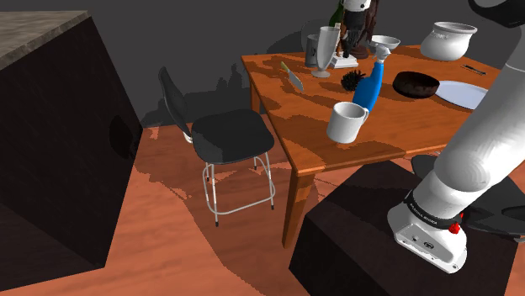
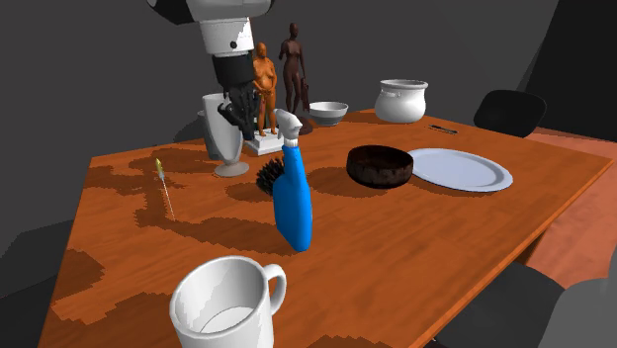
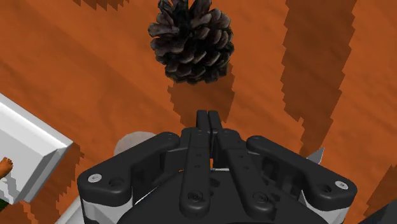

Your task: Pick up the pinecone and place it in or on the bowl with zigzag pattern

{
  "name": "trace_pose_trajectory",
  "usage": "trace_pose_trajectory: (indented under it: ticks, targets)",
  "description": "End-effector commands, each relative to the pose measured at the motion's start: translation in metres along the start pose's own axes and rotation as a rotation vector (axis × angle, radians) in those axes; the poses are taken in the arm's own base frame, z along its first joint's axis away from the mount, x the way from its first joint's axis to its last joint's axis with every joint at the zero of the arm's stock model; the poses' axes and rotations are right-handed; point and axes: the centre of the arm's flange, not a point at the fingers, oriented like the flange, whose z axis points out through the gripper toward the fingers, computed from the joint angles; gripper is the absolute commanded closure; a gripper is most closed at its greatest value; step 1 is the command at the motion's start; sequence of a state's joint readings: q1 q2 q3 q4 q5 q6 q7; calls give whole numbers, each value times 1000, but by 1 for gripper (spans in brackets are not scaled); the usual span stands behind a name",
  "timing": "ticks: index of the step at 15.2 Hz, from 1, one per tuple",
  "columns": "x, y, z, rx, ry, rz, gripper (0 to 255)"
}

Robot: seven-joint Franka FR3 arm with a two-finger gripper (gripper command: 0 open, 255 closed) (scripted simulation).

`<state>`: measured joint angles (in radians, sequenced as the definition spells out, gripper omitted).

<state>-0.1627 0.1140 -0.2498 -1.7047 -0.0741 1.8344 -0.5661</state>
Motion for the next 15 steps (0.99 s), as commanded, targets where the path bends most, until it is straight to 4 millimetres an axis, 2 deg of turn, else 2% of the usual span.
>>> trace_pose_trajectory:
  ticks: [1, 2, 10, 15]
  targets:
    - [0, 0, 0, 0, 0, 0, 255]
    - [0, 0, 0, 0, 0, 0, 0]
    - [-75, -17, 60, -182, -89, -63, 0]
    - [-79, -13, 82, -186, -91, -65, 0]
